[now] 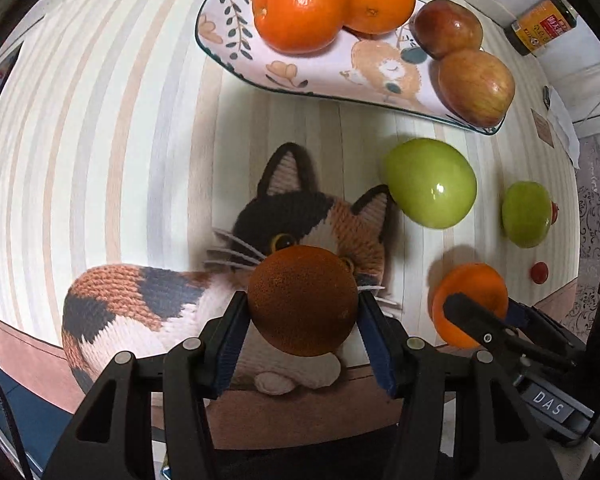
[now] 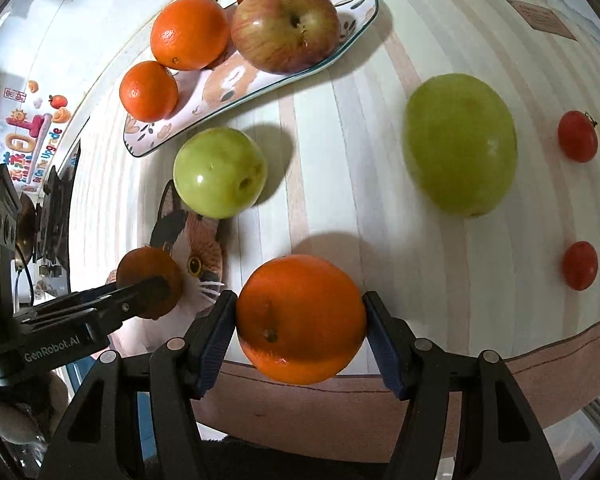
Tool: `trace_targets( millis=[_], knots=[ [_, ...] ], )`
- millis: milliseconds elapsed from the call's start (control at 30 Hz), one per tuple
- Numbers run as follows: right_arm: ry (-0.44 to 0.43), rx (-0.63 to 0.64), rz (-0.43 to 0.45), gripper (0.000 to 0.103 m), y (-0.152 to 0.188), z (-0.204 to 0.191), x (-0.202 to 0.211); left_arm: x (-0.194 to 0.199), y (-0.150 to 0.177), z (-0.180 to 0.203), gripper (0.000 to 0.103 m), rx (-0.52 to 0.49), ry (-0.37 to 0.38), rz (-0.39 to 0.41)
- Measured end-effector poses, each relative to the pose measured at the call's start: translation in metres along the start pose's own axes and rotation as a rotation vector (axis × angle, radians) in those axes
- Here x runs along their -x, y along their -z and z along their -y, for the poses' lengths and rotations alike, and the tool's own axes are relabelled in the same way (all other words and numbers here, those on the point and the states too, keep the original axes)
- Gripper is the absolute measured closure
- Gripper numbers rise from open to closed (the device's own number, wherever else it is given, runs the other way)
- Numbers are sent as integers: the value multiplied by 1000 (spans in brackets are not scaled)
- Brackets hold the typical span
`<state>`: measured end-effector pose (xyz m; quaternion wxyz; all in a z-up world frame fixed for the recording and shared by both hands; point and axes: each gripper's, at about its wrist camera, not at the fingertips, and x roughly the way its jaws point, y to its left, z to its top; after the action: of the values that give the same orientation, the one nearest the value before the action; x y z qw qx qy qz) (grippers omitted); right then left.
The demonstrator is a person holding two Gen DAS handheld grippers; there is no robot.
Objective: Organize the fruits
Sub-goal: 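Carry the brown fruit with the left gripper while the right gripper carries the orange toward the plate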
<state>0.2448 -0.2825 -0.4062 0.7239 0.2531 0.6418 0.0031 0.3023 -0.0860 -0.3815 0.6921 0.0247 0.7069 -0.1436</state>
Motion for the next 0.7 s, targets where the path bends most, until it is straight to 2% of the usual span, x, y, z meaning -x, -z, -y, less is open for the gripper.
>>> trace_targets(
  millis=[200,267,400,567,700],
  knots=[
    [41,41,3,38,2,-10,2,2,-5,13,51,-7,3,8],
    [22,36,6,38,1,-13,5,7,-16,26,51,-15,4,22],
    [-18,35,33,38,-11,-23,20,40,-24,25,51,-22,28,62],
    [-83,35,90,38,-48,-42,45,83,-53,16,51,-3,90,134],
    [-71,82,141,38,-90,-65,50,106,-97,7,51,6,91,184]
  ],
)
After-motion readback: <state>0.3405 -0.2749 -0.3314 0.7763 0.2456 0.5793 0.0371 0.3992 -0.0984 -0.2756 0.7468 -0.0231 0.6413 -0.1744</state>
